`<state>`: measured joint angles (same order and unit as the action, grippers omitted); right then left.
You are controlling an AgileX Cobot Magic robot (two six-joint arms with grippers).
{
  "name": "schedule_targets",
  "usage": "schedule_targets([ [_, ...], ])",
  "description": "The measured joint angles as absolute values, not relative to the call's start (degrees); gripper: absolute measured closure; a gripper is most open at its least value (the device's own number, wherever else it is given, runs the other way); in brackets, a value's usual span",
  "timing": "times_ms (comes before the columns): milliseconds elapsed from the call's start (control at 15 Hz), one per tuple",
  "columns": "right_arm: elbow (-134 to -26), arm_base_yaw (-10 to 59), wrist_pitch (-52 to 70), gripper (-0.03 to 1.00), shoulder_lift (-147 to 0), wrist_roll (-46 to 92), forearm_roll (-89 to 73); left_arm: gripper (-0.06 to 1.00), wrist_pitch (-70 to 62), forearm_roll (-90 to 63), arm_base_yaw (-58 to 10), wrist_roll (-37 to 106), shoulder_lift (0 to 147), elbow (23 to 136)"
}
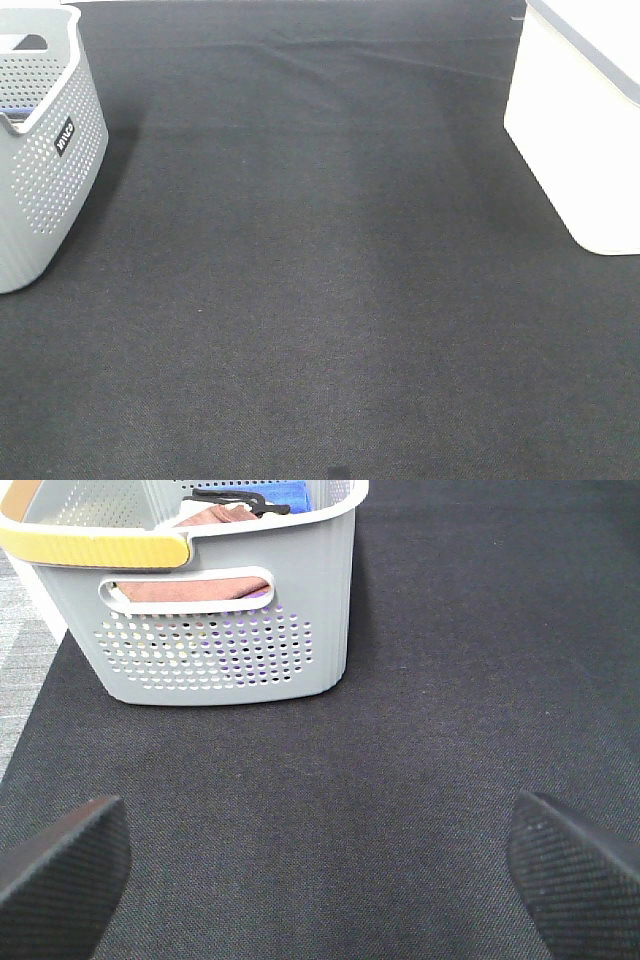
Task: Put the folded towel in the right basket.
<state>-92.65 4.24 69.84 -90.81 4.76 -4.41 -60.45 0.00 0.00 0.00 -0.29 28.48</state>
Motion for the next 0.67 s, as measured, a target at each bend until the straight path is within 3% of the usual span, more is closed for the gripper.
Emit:
schedule_targets([
  [67,-89.73,4.24,69.84,0.13,-88.64,4.76,-4.24,-0.03,-60.45,0.0,0.0,0.0,-0.29,28.48],
  [267,-64.92,4.24,69.73,0.13,-74.83,4.7,-4.13,-0.03,-60.45,0.0,0.0,0.0,-0.29,28.48],
  [333,-64.92,4.24,69.73,0.13,-74.83,4.7,-4.13,-0.03,-60.45,0.0,0.0,0.0,-0.29,28.48],
  [667,-40.16,4.24,69.79,0.13,-52.37,2.01,-4.07,-0.03,-60.45,0.0,0.0,0.0,-0.29,28.48],
])
